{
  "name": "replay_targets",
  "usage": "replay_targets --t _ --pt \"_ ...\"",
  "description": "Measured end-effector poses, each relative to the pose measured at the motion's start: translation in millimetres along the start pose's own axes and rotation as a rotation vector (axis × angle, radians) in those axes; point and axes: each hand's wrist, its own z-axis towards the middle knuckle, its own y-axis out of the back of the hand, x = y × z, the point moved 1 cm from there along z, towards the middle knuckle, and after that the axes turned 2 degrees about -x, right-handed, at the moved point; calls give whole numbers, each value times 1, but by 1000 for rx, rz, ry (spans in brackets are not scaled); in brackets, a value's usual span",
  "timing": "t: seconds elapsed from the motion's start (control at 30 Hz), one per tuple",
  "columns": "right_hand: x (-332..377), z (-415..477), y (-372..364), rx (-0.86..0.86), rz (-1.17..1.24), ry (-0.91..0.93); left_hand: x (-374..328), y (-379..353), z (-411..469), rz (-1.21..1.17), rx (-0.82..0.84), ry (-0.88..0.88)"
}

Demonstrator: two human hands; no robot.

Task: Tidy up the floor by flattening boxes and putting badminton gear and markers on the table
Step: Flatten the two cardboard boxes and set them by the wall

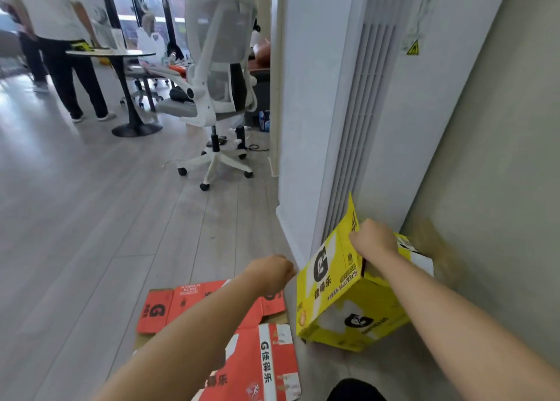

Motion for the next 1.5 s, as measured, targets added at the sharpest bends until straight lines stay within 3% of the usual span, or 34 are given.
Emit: replay_targets --t 0.17,0.3,0.63,0.9,1.07,1.17,1.27,1.4,1.5 --pt "30 1 68 -52 40 136 -7 3 -3 -22 45 27" --pt "82 -17 86 -32 126 328 19 9 -17 -40 -62 101" --pt "237 -93 41 57 188 756 138 36 -134 -98 -276 446" --pt "258 -116 -26 -9 288 905 202 25 -181 -197 -392 617" --pt "183 -119 -123 114 292 792 202 -24 -177 -124 -438 635" --pt "116 -132 -191 226 225 649 192 -85 -170 -78 -303 603" --pt "51 -146 -238 323 242 417 177 -150 -163 -63 -149 516" --pt "-24 -156 -290 505 20 165 155 -203 -144 -7 -113 342" --pt "-55 -160 -317 532 16 -11 144 -227 -134 7 -25 177"
